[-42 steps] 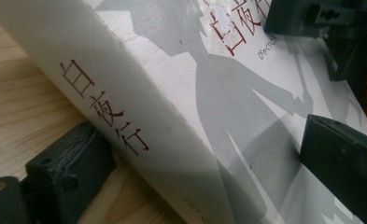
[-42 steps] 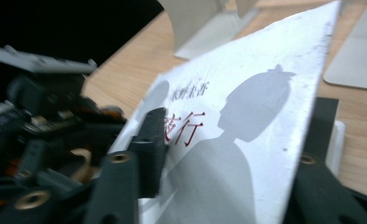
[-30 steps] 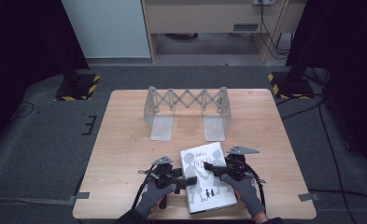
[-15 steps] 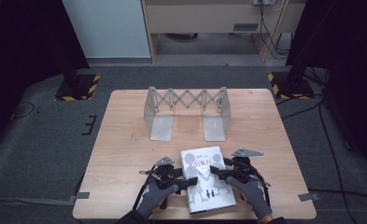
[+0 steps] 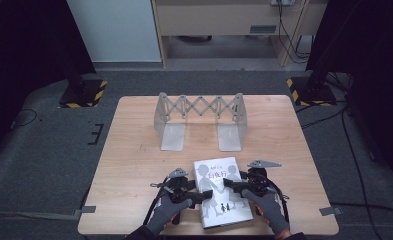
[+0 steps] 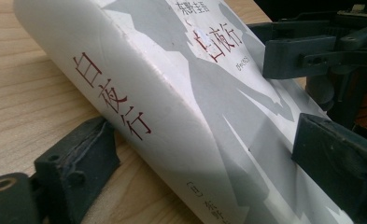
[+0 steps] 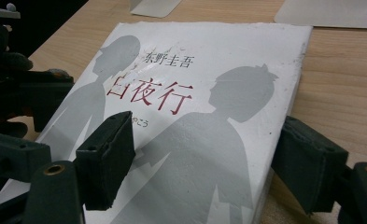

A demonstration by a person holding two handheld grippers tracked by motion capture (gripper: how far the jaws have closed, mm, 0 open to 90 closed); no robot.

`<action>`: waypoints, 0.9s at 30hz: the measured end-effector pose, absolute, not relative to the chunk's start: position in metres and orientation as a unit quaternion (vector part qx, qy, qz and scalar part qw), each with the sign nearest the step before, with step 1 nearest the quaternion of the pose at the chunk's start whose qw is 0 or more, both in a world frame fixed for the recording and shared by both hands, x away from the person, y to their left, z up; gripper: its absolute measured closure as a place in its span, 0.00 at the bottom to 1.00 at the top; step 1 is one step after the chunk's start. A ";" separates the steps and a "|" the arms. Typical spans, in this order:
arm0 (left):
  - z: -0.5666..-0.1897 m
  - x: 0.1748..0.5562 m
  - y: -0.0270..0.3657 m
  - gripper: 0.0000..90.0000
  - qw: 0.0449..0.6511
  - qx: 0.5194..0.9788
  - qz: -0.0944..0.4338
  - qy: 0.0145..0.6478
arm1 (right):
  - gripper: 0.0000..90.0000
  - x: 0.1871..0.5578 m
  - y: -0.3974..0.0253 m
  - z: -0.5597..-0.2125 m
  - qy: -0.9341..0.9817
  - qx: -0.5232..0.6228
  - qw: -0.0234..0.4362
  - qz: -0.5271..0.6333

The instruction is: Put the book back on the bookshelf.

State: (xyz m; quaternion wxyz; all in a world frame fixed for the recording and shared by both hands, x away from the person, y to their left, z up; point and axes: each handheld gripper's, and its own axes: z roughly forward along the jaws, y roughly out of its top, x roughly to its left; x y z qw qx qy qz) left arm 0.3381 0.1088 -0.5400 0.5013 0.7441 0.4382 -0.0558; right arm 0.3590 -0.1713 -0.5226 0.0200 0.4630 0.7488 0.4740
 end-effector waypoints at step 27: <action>-0.538 0.339 0.108 0.09 0.498 0.736 -0.050 0.456 | 0.45 0.358 -0.173 -0.518 0.722 0.491 0.026 0.487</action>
